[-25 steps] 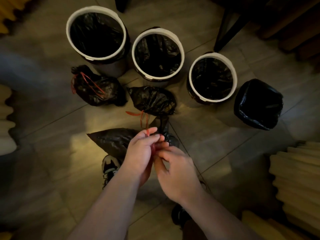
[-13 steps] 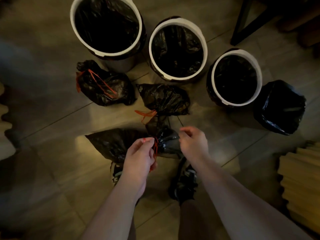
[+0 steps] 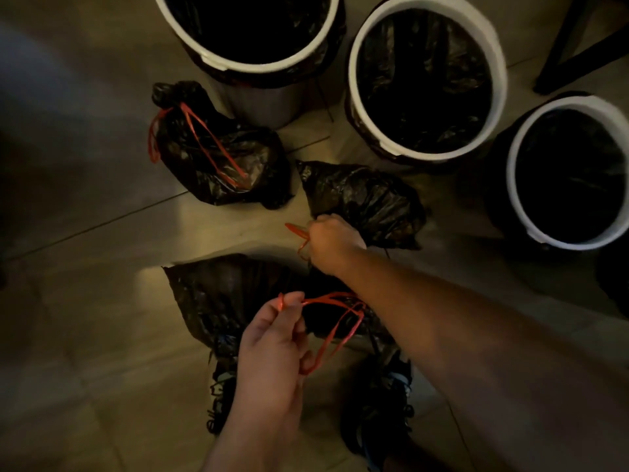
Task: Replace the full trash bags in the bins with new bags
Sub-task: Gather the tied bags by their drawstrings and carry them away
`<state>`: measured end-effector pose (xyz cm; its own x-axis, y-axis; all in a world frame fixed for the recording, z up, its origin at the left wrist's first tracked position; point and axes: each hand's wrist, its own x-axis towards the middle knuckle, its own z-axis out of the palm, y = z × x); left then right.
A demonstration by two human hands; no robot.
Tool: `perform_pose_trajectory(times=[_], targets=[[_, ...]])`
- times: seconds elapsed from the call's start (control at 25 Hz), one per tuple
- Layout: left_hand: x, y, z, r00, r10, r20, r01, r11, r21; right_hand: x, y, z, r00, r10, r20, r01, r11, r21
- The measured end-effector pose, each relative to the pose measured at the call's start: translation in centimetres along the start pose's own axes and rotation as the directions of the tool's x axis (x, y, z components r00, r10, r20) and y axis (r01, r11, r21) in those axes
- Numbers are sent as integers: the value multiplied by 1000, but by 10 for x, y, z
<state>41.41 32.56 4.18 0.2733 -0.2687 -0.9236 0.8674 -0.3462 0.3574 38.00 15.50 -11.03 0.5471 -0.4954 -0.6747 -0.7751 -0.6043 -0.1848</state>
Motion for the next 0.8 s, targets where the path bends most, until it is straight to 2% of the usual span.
perform_pose_trajectory(times=[0.12,0.24,0.36,0.44,0.52,0.6,0.72,0.8], targets=[[11,1,2,999,-31,-36,26,993,-119,41,1,15,979,-31,199,70,979,-194],[17,4,14,999,-47,11,48,980,-191,53,12,31,974,-25,225,78,970,-231],[13,12,25,999,-28,47,36,984,-174,45,24,36,989,49,137,-41,997,-62],[10,21,29,997,-16,70,29,983,-180,39,32,31,993,43,106,-56,991,119],[9,29,29,996,-25,89,44,976,-213,34,37,22,995,52,85,-80,926,368],[11,34,25,992,-27,121,57,964,-258,33,40,15,993,94,76,-120,845,522],[16,40,15,988,2,151,44,955,-294,44,37,9,985,125,122,-173,785,594],[20,45,11,986,35,161,18,949,-316,53,31,10,982,82,169,-172,756,632]])
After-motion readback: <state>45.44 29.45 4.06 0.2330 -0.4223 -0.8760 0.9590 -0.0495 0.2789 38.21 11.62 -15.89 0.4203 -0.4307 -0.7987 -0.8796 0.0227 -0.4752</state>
